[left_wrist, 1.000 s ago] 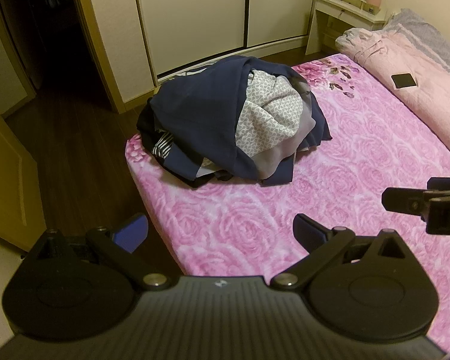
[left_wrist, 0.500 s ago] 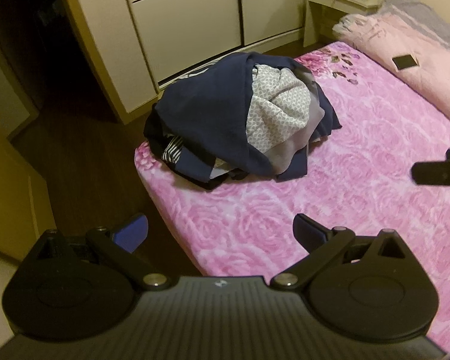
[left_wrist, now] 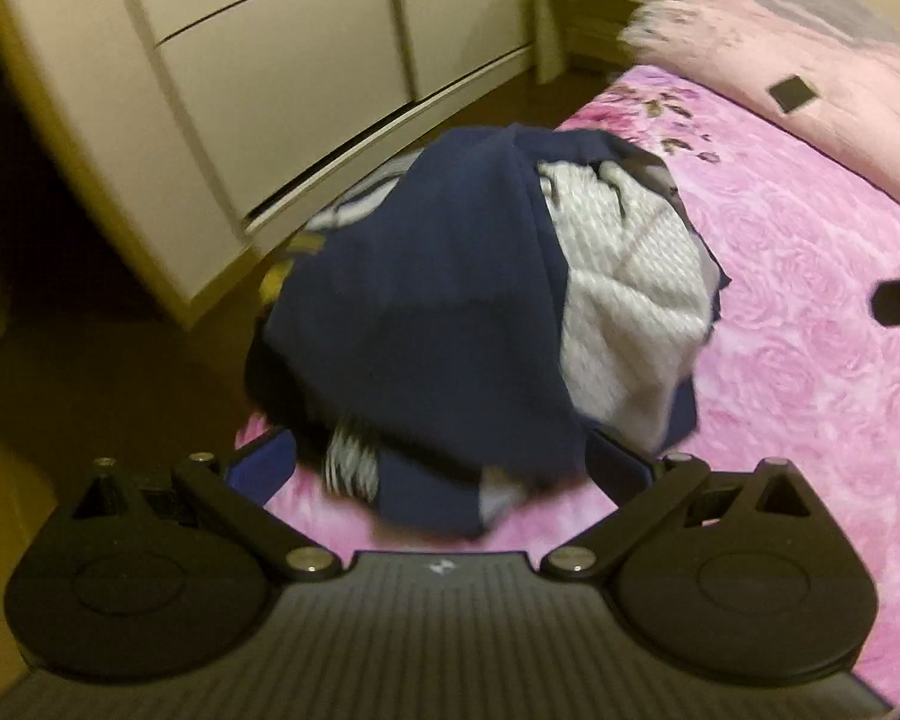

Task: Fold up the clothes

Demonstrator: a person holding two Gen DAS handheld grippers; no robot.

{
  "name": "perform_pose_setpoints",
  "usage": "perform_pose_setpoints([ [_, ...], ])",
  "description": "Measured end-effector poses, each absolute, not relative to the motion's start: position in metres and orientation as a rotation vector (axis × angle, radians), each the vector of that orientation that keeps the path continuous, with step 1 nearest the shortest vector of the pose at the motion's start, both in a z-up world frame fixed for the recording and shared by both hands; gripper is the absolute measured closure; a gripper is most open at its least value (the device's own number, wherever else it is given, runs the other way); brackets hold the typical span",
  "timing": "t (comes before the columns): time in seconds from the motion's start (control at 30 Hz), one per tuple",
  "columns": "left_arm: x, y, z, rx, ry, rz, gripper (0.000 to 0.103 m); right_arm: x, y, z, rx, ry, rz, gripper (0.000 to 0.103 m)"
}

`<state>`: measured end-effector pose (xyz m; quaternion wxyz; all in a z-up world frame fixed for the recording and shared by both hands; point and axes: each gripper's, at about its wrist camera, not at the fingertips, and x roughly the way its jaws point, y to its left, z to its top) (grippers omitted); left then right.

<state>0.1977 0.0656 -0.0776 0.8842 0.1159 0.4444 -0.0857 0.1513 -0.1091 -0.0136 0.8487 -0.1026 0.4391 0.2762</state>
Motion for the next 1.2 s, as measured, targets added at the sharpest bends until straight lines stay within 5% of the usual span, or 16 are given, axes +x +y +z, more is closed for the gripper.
perform_pose_setpoints([
  [0.3, 0.289, 0.091, -0.120, 0.464, 0.884, -0.449, 0.006, 0.262, -0.003, -0.054, -0.407, 0.960, 0.735, 0.007],
  [0.73, 0.322, 0.093, -0.193, 0.524, 0.851, -0.681, 0.028, 0.337, 0.087, -0.147, -0.704, 0.952, 1.011, 0.008],
  [0.83, 0.319, 0.094, -0.194, 0.492, 0.849, -0.686, 0.047, 0.343, 0.085, -0.155, -0.637, 0.976, 0.985, 0.028],
  [1.0, 0.302, 0.089, -0.170, 0.536, 0.801, -0.716, 0.079, 0.333, 0.063, -0.132, -0.558, 0.940, 0.918, 0.091],
  [1.2, 0.254, 0.032, -0.119, 0.625, 0.642, -0.795, 0.086, 0.275, -0.018, -0.084, -0.429, 0.790, 0.748, 0.098],
])
